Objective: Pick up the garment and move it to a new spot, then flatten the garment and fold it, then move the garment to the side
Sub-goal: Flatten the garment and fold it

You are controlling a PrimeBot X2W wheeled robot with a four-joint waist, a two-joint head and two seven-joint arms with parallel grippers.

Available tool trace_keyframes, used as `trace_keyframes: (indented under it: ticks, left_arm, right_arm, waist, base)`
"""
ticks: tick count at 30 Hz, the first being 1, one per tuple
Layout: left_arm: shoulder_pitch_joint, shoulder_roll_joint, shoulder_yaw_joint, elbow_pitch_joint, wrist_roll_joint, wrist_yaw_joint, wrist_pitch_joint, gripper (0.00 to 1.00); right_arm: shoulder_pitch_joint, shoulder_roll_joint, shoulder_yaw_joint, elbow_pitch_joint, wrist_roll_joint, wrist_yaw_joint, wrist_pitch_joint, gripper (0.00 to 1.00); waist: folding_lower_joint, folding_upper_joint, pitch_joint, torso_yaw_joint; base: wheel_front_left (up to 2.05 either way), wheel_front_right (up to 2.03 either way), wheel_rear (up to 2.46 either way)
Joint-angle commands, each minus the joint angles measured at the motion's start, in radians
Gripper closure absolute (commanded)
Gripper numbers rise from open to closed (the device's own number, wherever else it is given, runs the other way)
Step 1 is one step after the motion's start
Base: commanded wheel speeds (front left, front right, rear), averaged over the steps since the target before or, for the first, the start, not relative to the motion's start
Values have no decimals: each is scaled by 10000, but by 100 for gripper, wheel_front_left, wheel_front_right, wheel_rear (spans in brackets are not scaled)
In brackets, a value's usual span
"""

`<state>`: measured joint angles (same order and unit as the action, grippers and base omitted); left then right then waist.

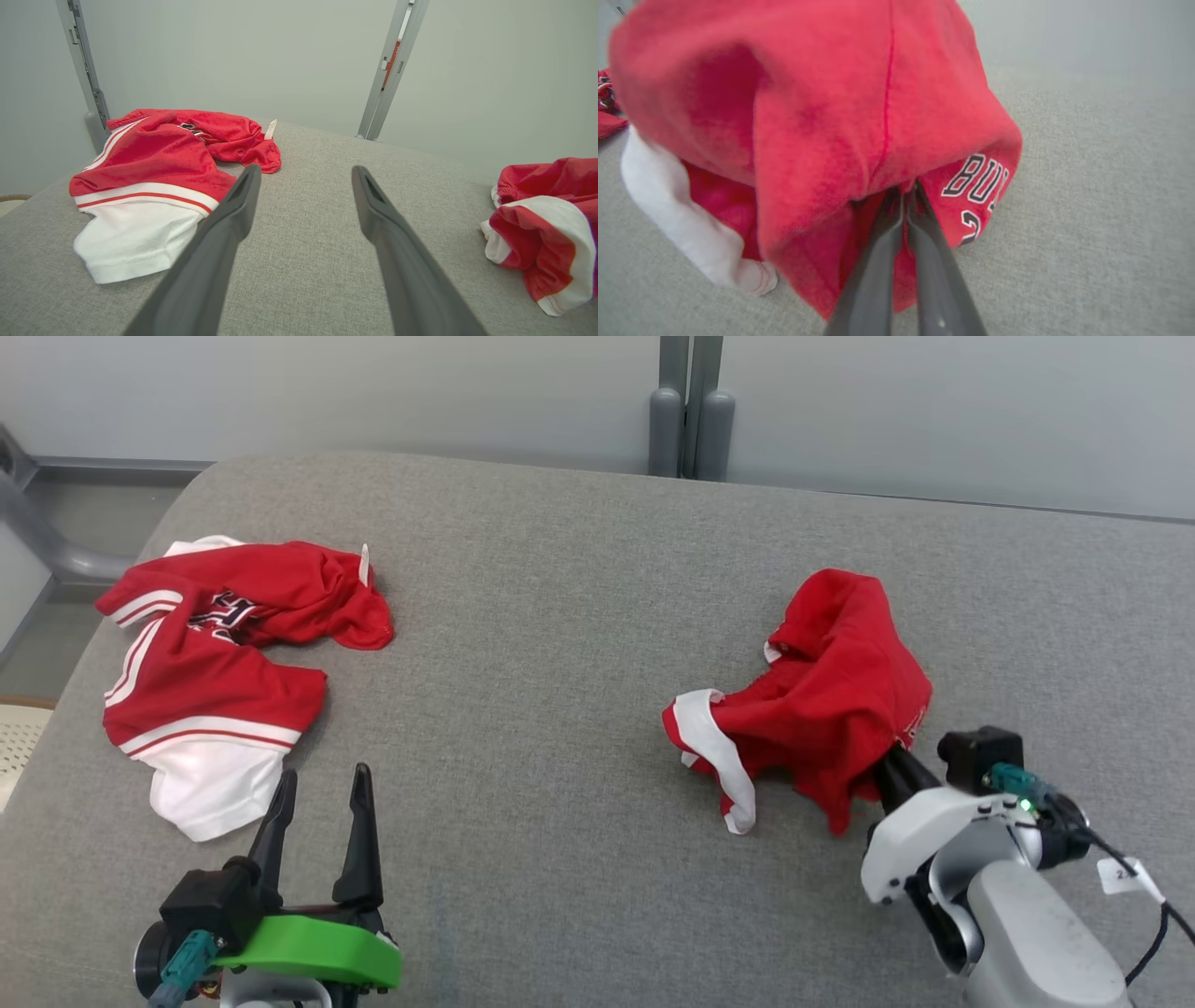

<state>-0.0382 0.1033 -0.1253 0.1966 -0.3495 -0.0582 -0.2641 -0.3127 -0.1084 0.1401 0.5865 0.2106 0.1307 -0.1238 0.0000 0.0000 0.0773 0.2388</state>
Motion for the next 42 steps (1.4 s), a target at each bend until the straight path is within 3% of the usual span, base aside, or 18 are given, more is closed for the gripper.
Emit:
trace_keyframes:
  ticks: [1, 10, 16, 19, 20, 21, 22, 23, 32, 42]
  left_arm:
    - [-232, -73, 35, 0, 115, -65, -3, 0]
    - [-768, -304, -151, 58, 109, -286, -3, 0]
    - [-1214, -445, -312, 192, -13, -423, -3, 0]
    - [-1363, -484, -362, 264, -53, -463, -5, 0]
    - [-1422, -494, -350, 315, -72, -475, -3, 0]
    - [-1460, -502, -340, 349, -74, -491, -5, 0]
    - [-1494, -504, -316, 400, -75, -509, -3, 0]
    - [-1504, -510, -296, 442, -51, -521, -5, 0]
    - [-1069, -474, 57, 551, 253, -563, -3, 0]
    - [-567, -286, 254, 497, 427, -552, -3, 0]
  right_arm:
    - [-346, -192, -19, -154, -116, 1, -43, 100]
    - [-2705, -1676, 757, -338, -65, -1, 848, 100]
    - [-4491, -2762, 2001, 448, 451, -1, 1189, 100]
    - [-5162, -2981, 2686, 1143, 762, -1, 1246, 100]
    - [-5424, -3068, 2976, 1516, 901, -1, 1249, 88]
    - [-5571, -3091, 3178, 1773, 981, -1, 1259, 52]
    - [-5687, -3068, 3349, 2010, 1086, -1, 1224, 7]
    - [-5816, -2998, 3502, 2251, 1245, -1, 1089, 0]
    - [-5515, -2472, 4099, 3216, 1969, -1, -556, 0]
    - [-3847, -2300, 3964, 2004, 2623, -1, -1355, 0]
  waist:
    - [0, 0, 161, 131]
    - [0, 0, 1235, 736]
    - [0, 0, 1916, 1221]
    - [0, 0, 2066, 1336]
    - [0, 0, 2089, 1351]
    - [0, 0, 2080, 1348]
    - [0, 0, 2039, 1328]
    - [0, 0, 1968, 1281]
    - [0, 0, 848, 236]
    - [0, 0, -111, -996]
  base:
    - [0, 0, 0]
    - [0, 0, 0]
    - [0, 0, 0]
    - [0, 0, 0]
    - [0, 0, 0]
    - [0, 0, 0]
    - [0, 0, 0]
    - [0, 0, 0]
    - [0, 0, 0]
    - [0, 0, 0]
